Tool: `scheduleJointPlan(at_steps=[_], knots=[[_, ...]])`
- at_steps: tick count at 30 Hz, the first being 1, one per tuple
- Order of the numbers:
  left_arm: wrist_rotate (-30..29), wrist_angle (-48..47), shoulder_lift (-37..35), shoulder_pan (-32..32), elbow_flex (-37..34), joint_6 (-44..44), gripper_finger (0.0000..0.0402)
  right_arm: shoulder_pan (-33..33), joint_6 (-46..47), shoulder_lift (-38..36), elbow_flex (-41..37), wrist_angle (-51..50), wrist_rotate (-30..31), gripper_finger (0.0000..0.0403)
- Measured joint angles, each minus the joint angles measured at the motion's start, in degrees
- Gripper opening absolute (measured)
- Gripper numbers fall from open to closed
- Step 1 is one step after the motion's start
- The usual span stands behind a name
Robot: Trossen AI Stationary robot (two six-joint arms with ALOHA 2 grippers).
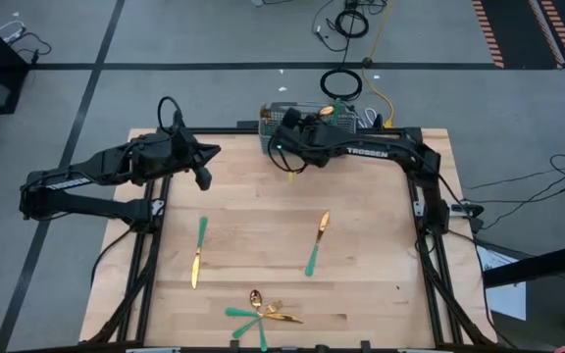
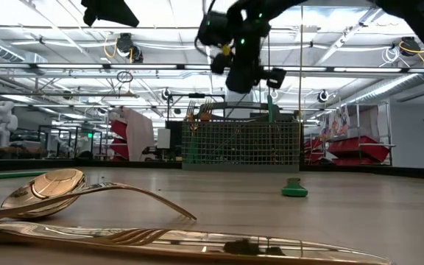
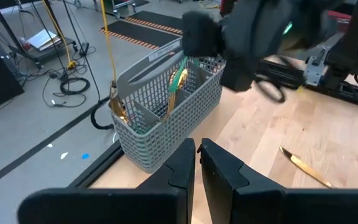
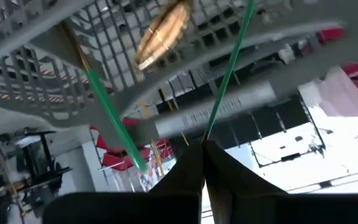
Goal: Sort silverware
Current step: Put the green spoon into the gray silverware basket with the other green spoon, then put the green table knife into the gray silverware basket with the other table knife
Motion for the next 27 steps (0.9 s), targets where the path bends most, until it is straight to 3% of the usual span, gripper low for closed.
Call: scheduleJointPlan(at_steps=[8, 13, 23, 27], knots=[[0.0, 0.0, 0.0, 0.0, 0.0, 0.0, 0.0034, -2.4, -1.1, 4.3, 0.0, 1.5, -0.1, 0.0], [0.0, 0.0, 0.0, 0.0, 0.0, 0.0, 0.0034, -2.9, 5.2, 4.5, 0.0, 2.2, -2.9, 0.0008], [0.0, -0.9, 0.0, 0.0, 0.0, 0.5, 0.0034, -2.9, 7.2, 4.3, 0.0, -1.0, -7.1, 0.0122], [0.0, -0.9, 0.0, 0.0, 0.0, 0.3, 0.0034, -2.7, 9.8, 3.9, 0.0, 2.7, -3.1, 0.0158]])
